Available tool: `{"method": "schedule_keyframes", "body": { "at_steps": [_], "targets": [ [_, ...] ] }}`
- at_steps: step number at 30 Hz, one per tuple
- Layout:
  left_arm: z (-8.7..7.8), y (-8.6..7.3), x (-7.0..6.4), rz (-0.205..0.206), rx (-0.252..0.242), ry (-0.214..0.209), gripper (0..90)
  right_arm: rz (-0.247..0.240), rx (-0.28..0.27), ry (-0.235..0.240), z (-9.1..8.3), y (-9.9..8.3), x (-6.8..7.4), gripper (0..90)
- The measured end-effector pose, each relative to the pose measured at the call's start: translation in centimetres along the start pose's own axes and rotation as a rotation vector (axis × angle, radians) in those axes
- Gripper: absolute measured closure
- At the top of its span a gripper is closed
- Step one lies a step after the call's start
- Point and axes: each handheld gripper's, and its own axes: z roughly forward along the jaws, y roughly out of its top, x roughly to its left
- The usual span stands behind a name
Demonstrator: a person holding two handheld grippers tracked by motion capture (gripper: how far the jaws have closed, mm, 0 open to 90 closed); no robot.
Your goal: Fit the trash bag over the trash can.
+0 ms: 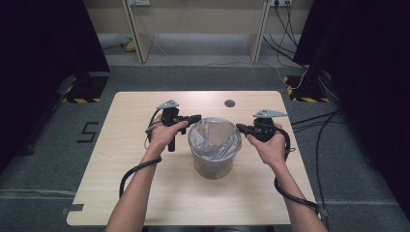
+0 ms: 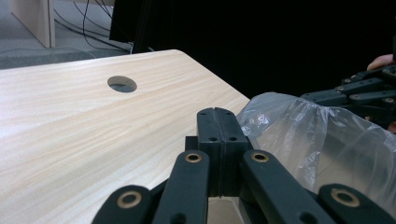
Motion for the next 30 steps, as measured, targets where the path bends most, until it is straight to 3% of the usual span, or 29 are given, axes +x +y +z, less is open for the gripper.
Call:
{"method": "schedule_keyframes", "body": {
  "at_steps": [4,6,7,8,9,12,14,17,24,30],
  "targets": [
    [0.1,0.0,-0.2,-0.008,0.012,0.035,90.0,-0.009,0.013,0.003,0.1,-0.1,0.1,90.0],
    [0.2,-0.2,0.0,0.046,0.085,0.137,90.0,-0.030,0.046,-0.021,0.3,-0.2,0.1,90.0],
    [0.0,-0.5,0.3,-0.001,0.059,0.105,90.0,-0.038,0.061,-0.039,0.4,-0.5,0.0,90.0],
    [-0.3,-0.5,0.0,0.002,0.021,0.075,90.0,-0.002,0.047,-0.015,0.4,-0.9,-0.1,90.0],
    [-0.5,-0.3,-0.5,0.051,0.023,0.090,90.0,-0.011,0.039,-0.019,0.2,-1.1,0.1,90.0],
    [-0.7,0.0,-0.3,0.080,0.023,0.119,90.0,-0.031,0.034,-0.050,0.2,-1.3,0.1,90.0],
    [-0.9,0.0,-0.1,0.077,0.023,0.119,89.4,-0.043,0.033,-0.049,0.1,-1.1,0.0,85.0],
    [-0.9,-0.2,0.0,0.083,0.018,0.128,80.9,-0.042,0.027,-0.067,0.2,-1.2,-0.2,75.5],
    [-1.7,-0.3,-0.1,0.095,-0.027,0.172,69.4,-0.012,-0.020,-0.115,-0.8,-1.2,0.0,64.6],
    [-3.0,0.0,-1.0,0.135,-0.073,0.200,56.4,-0.008,-0.062,-0.146,-1.9,-0.6,0.0,58.9]
  ]
}}
